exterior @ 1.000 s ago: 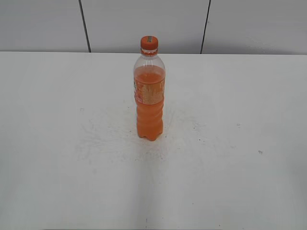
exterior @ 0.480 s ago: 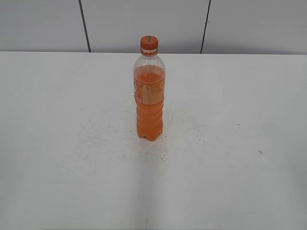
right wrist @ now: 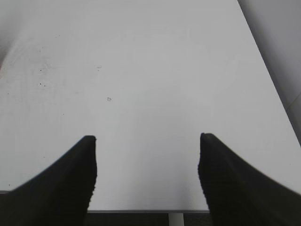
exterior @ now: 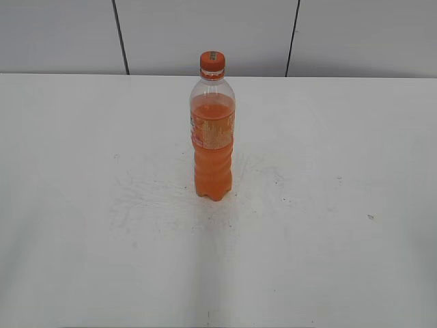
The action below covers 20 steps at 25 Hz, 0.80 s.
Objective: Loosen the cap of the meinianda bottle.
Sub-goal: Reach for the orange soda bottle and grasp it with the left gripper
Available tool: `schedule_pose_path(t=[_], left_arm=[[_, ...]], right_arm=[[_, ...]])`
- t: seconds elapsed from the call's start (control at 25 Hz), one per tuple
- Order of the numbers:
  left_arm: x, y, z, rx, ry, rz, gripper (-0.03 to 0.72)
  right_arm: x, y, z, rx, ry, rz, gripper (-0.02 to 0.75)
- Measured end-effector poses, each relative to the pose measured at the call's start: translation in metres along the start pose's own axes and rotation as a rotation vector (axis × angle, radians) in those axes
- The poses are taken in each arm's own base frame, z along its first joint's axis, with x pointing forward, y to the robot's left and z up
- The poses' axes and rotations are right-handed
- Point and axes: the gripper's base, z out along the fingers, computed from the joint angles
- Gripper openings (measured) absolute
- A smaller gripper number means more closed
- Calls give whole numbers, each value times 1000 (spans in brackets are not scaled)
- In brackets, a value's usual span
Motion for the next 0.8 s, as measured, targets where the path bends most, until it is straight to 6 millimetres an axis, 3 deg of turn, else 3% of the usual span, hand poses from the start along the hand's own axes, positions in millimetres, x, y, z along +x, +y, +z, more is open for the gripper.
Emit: schedule_pose_path(t=[0.28,0.48,0.8], left_arm=[[0,0,0,0,0,0,507],[-3,0,5,0,25,0,496],[-33,1,37,1,28,0,533]], right_arm=[[0,0,0,0,0,0,510],[0,0,0,0,0,0,510],[0,0,0,0,0,0,510]])
